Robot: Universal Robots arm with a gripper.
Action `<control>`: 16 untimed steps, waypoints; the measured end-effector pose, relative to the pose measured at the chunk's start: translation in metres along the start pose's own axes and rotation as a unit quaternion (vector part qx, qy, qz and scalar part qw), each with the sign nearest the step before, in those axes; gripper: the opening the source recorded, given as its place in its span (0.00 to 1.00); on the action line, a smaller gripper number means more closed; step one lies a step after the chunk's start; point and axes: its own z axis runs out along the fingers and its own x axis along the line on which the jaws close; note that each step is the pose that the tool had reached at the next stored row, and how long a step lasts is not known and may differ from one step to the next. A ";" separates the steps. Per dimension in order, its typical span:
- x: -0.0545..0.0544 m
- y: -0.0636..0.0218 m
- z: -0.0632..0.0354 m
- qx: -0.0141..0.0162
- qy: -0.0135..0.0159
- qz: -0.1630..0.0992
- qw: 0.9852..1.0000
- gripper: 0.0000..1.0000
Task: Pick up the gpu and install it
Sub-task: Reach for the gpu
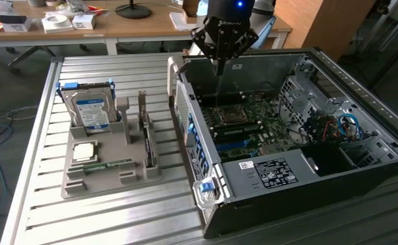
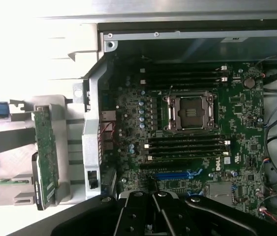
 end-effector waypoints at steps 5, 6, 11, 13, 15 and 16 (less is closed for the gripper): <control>0.003 -0.0002 0.0003 0.000 0.000 0.000 1.000 0.11; 0.003 -0.0003 0.0003 0.000 0.000 0.000 1.000 0.11; 0.006 -0.0005 0.0006 0.000 0.000 0.000 1.000 0.11; 0.007 -0.0006 0.0007 0.000 0.000 0.000 1.000 0.11; 0.008 -0.0007 0.0008 0.000 0.000 0.000 1.000 0.11; 0.009 -0.0007 0.0008 0.000 0.000 0.000 1.000 0.11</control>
